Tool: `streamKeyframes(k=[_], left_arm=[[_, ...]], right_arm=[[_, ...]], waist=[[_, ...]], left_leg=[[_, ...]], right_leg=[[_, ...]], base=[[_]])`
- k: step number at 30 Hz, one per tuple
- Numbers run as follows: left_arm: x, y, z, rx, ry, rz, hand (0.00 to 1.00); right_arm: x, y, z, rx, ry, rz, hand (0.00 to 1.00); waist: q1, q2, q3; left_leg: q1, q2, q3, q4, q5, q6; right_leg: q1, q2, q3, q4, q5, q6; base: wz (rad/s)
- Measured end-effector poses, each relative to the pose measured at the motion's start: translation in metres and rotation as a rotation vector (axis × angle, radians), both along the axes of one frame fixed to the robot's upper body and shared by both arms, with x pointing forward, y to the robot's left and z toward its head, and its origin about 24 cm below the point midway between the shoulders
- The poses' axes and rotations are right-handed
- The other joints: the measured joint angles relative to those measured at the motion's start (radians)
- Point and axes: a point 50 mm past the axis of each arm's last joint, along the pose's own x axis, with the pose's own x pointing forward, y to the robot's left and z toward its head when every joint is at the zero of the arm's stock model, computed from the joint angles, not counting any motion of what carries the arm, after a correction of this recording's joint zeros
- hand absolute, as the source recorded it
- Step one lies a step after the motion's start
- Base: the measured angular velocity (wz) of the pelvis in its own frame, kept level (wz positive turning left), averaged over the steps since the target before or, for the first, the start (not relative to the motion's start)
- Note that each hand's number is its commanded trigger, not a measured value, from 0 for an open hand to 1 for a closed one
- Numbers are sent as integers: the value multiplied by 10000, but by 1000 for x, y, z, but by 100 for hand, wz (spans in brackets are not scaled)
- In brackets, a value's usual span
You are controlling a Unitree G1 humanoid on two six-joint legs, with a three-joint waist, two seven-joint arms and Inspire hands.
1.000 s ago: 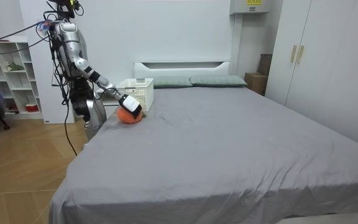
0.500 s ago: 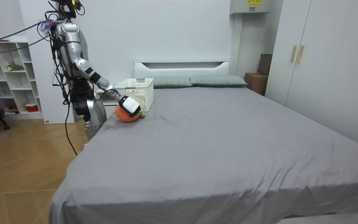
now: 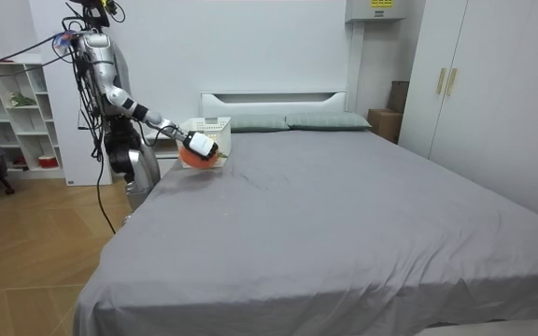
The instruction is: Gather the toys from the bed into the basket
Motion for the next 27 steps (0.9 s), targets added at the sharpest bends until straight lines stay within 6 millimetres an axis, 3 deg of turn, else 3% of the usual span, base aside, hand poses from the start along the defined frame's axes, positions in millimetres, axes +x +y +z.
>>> streamKeyframes(k=[8, 16, 27], left_arm=[[12, 1, 1, 31, -256, -73, 0], [23, 2, 1, -14, -721, 153, 0], [15, 0, -2, -165, -359, 193, 0]], right_arm=[[13, 10, 31, 347, -1583, 453, 100], [29, 14, 66, 346, -3210, 821, 100], [43, 32, 114, 279, -5156, 2022, 100]], waist=[[-297, 12, -6], [-375, 23, -29], [-245, 75, 5]], left_leg=[[204, 101, 440, -192, 5, 1], [441, 124, 633, -408, 7, 10], [501, 127, 694, -501, -5, 23]], right_leg=[[-86, 5, 368, 2, 1, -2], [-13, 51, 638, 3, 3, -4], [-7, 70, 763, 3, 2, 0]], base=[[-14], [-11], [-1]])
